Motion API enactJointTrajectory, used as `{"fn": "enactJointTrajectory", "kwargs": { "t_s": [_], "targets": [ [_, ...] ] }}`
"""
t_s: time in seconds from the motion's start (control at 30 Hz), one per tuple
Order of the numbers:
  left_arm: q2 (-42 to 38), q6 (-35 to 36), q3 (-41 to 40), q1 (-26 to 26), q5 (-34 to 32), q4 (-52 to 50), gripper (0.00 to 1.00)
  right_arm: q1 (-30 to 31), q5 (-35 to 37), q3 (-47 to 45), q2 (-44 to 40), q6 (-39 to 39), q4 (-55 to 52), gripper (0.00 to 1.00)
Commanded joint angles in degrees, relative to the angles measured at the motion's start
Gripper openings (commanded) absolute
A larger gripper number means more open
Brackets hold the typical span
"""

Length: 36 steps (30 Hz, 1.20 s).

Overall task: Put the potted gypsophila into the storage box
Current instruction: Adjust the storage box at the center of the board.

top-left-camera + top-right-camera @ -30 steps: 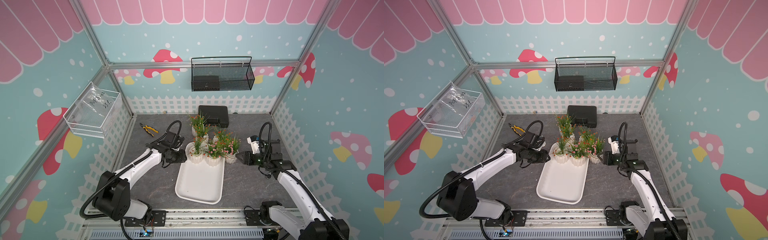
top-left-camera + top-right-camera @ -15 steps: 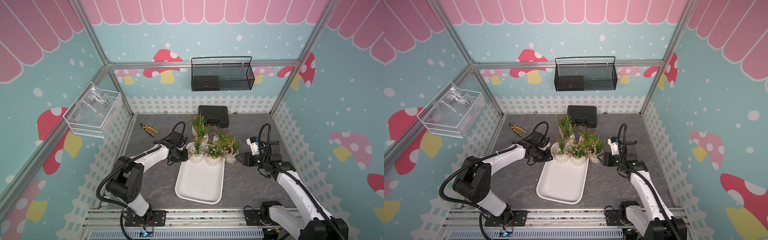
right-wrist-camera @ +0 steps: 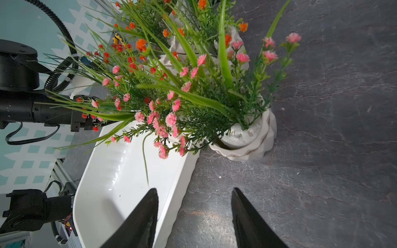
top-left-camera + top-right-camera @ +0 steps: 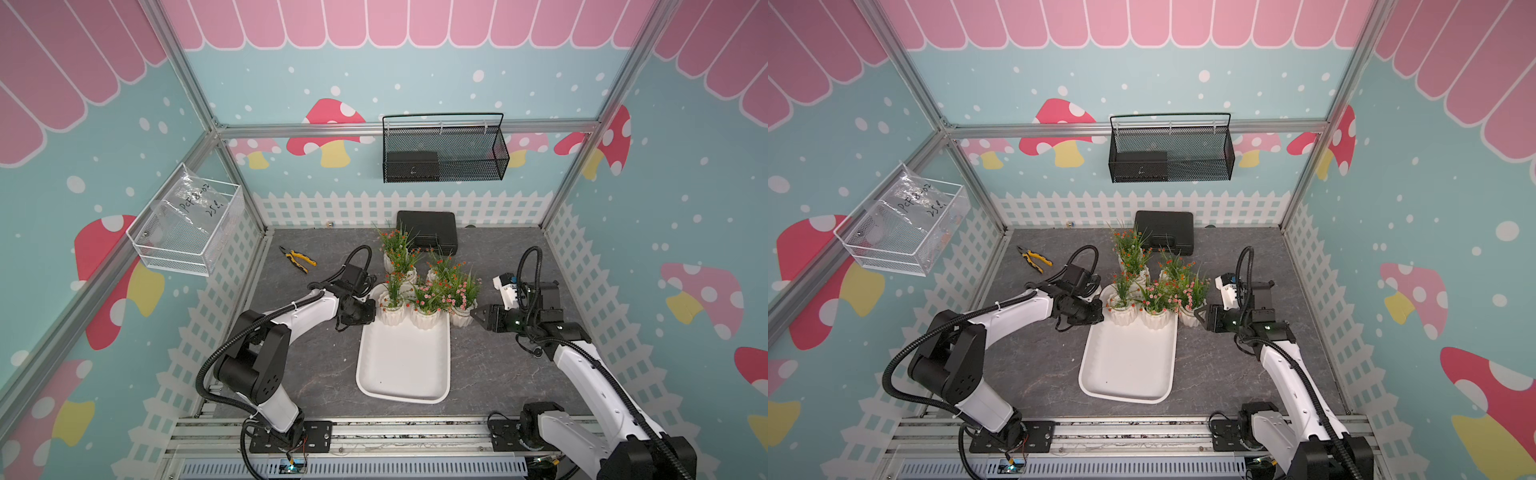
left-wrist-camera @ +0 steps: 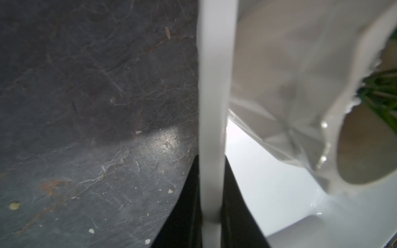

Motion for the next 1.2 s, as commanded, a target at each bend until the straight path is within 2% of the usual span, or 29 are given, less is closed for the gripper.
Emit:
{"fn": "enactJointTrajectory", "kwargs": {
  "t_s": [0.0, 0.3, 0.6, 0.83, 1.17],
  "targets": [
    [-4.3, -2.7, -2.7, 2.8, -1.3, -0.3, 0.04, -0.2, -0.3, 0.0, 0.6, -0.5, 0.6, 0.57],
    [-13.9, -5.5, -9.9, 8.4, -3.6, -1.0, 0.00, -0.2, -0.3, 0.5, 2.2, -0.4, 2.0, 0.58],
    [-17.6, -11.4, -11.7, 10.4, -13.4, -3.9, 0.00, -0.2, 0.9, 0.4, 2.5, -0.9, 2.5, 0.60],
    [-19.2, -14.3, -13.2, 10.9, -15.4, -2.9, 0.00, -0.2, 2.5, 0.5, 2.3, 0.0, 2.2, 0.60],
    [-18.8, -18.3, -17.4, 11.0, -14.7, 3.6, 0.00, -0.9, 3.3, 0.1, 1.5, 2.2, 2.0, 0.62]
  ]
}}
